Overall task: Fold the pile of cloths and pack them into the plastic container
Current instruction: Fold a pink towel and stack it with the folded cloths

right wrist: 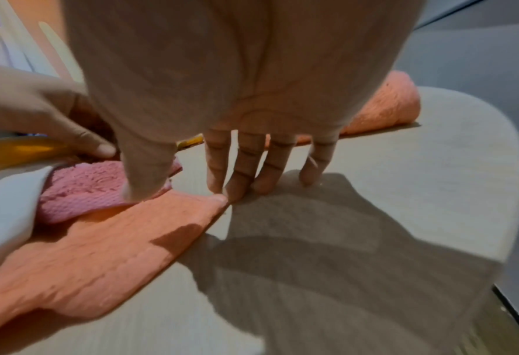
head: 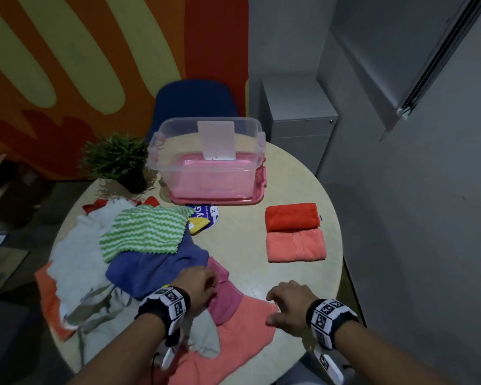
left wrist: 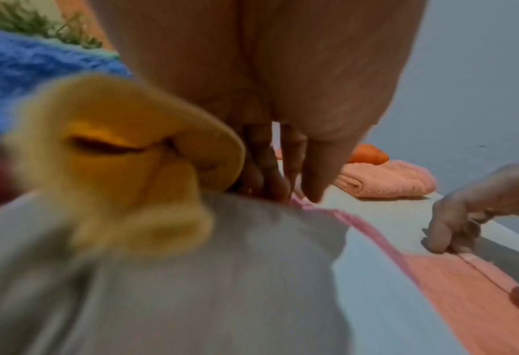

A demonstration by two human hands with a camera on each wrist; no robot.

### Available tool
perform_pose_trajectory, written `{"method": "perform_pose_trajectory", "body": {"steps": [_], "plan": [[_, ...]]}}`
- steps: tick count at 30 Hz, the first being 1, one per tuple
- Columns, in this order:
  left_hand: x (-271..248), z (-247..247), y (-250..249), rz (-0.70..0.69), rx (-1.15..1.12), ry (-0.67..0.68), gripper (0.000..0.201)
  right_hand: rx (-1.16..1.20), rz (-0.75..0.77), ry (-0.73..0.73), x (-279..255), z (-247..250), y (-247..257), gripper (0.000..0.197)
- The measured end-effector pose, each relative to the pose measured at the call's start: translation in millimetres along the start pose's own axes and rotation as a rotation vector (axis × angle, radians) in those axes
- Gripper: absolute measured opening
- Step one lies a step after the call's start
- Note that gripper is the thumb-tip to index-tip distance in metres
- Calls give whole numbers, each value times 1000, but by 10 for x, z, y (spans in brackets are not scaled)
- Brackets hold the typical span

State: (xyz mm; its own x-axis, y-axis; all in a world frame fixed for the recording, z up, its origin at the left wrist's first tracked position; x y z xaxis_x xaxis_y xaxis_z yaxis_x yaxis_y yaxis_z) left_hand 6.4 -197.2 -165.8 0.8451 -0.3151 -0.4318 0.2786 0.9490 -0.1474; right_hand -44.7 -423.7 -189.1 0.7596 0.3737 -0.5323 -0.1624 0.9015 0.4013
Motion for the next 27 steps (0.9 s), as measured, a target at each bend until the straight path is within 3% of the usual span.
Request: {"method": "perform_pose_trajectory", "body": {"steps": [4, 8, 10, 13, 15, 19, 23, 27], "plan": [[-201, -303, 65, 62, -90, -12, 31, 15, -48, -18, 16, -81, 98, 16], [-221, -184, 19, 90, -112, -16, 33, 236, -42, 16, -17, 83, 168, 12], [-199, 69, -136, 23, -199, -75, 38, 368, 29, -32, -61, 334, 301, 3], [-246, 687, -643, -243, -473, -162, 55, 615, 159, -173, -205, 909, 628, 17], [-282, 1073, -888, -337, -573, -139, 52, 745, 272, -234, -321, 1294, 865, 20], [-303, 1565, -930, -395, -853, -86, 32, 781, 422, -415, -603, 2003, 1094, 20], [-338, 1714, -792, -380, -969, -58, 16, 892, 497, -664, -947, 2628, 1006, 27], [-327, 2073, -433, -270, -790, -323, 27, 906, 531, -855, -1196, 3011, 801, 21]]}}
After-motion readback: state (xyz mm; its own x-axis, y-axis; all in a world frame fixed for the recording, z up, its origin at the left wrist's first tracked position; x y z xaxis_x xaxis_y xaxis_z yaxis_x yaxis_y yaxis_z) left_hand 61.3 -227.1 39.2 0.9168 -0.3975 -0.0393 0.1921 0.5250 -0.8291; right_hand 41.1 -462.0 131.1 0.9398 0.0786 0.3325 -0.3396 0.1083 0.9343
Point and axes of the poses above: each hand's wrist, its own x-axis towards the middle knuckle, its own z-axis out of the back of the hand, y = z × x, the point moved 9 cm from there along x, towards the middle knuckle, and after that the axes turned 4 degrees about x, right-handed, at the moved point
